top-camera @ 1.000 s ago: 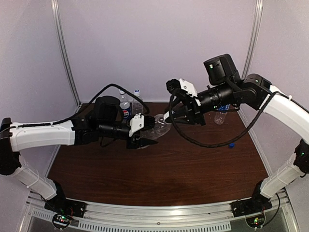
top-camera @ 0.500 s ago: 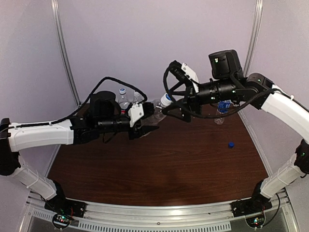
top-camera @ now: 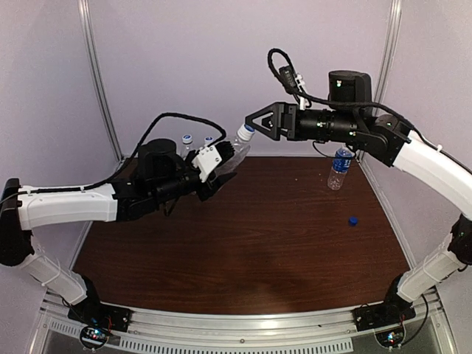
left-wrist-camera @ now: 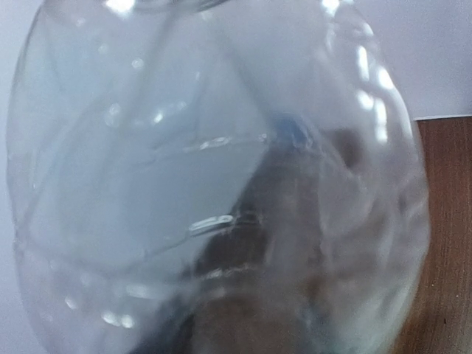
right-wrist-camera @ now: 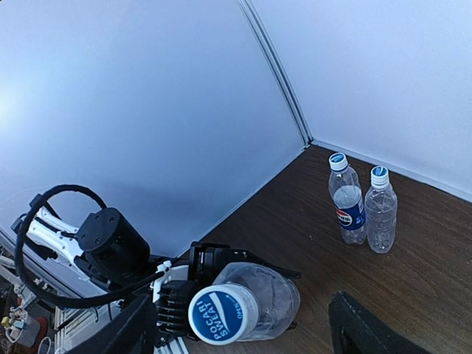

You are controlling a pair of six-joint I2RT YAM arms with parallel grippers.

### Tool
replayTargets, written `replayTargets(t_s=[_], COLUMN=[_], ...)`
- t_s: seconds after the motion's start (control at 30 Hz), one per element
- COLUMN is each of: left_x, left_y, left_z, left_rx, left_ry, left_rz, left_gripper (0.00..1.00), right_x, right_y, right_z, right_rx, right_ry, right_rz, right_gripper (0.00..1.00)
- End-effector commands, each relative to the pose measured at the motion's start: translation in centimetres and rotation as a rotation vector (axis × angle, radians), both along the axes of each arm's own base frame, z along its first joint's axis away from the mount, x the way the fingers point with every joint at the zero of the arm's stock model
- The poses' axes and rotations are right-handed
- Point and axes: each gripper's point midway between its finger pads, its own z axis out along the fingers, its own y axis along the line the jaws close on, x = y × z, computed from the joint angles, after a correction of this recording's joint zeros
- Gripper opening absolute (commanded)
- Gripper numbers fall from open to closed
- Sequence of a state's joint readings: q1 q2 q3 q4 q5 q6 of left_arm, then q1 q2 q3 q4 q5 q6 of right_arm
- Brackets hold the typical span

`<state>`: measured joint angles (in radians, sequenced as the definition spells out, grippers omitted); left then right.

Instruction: Unscrew the bottle caps

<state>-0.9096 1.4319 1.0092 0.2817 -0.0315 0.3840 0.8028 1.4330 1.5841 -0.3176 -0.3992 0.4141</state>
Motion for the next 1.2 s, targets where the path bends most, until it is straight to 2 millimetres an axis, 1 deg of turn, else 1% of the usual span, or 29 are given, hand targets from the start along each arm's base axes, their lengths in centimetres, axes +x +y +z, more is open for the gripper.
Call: replayTargets(t_s=[0.0, 0.13, 0.17, 0.27, 0.33, 0.4, 0.47, 0.6, 0.7, 0.73, 0.77, 0.83, 0.9, 0.97, 1.0, 1.1, 1.17], left_x=[1.4, 1.5, 1.5, 1.5, 1.5, 1.5, 1.5, 1.5, 1.6, 1.7, 1.7, 1.7, 1.7, 1.7, 1.7, 1.7, 1.7], left_y=[0.3, 0.4, 0.4, 0.4, 0.3, 0.3, 0.4, 0.4, 0.5, 0.6, 0.6, 0.7, 0.7, 0.6, 0.7, 0.7, 0.6], left_z=[0.3, 0.4, 0.4, 0.1, 0.0, 0.0, 0.1, 0.3, 0.3, 0.3, 0.3, 0.2, 0.2, 0.2, 0.2, 0.3, 0.3], left_rx=[-0.024, -0.023, -0.023, -0.016, -0.015, -0.014, -0.014, -0.017, -0.013, -0.011, -0.008, -0.005, -0.004, -0.004, -0.003, -0.002, -0.001], left_ry=[-0.007, -0.009, -0.010, -0.006, -0.003, -0.002, -0.003, -0.006, -0.010, -0.011, -0.011, -0.012, -0.011, -0.011, -0.011, -0.011, -0.013], left_rz=[0.072, 0.077, 0.077, 0.078, 0.076, 0.077, 0.080, 0.080, 0.090, 0.092, 0.095, 0.097, 0.096, 0.095, 0.094, 0.094, 0.094], left_gripper=[0.48, 0.48, 0.48, 0.48, 0.48, 0.47, 0.48, 0.48, 0.48, 0.48, 0.48, 0.47, 0.47, 0.48, 0.47, 0.47, 0.47], right_x=[0.8, 1.3, 1.4, 1.3, 1.3, 1.3, 1.2, 0.6, 0.7, 0.8, 0.7, 0.8, 0.8, 0.8, 0.8, 0.5, 0.4], right_y=[1.1, 1.5, 1.6, 1.7, 1.9, 1.9, 2.0, 2.5, 2.2, 2.2, 2.1, 2.0, 2.0, 1.9, 2.0, 2.3, 2.4], right_z=[-0.1, -0.9, -0.9, -0.9, -1.0, -1.3, -1.5, -2.3, -3.0, -3.1, -3.1, -3.0, -3.0, -3.0, -2.9, -3.2, -3.4], right_rx=[0.017, -0.009, -0.010, -0.011, -0.016, -0.022, -0.034, -0.077, -0.109, -0.115, -0.115, -0.113, -0.118, -0.122, -0.124, -0.140, -0.147], right_ry=[0.032, 0.040, 0.036, 0.025, 0.026, 0.025, 0.025, 0.042, 0.051, 0.051, 0.051, 0.046, 0.044, 0.039, 0.039, 0.052, 0.062], right_rz=[-0.001, -0.007, -0.007, 0.004, 0.016, 0.018, 0.029, 0.077, 0.064, 0.061, 0.060, 0.056, 0.057, 0.055, 0.058, 0.086, 0.094], right_gripper=[0.81, 0.77, 0.72, 0.53, 0.46, 0.34, 0.28, 0.29, 0.37, 0.38, 0.37, 0.32, 0.29, 0.22, 0.21, 0.31, 0.36])
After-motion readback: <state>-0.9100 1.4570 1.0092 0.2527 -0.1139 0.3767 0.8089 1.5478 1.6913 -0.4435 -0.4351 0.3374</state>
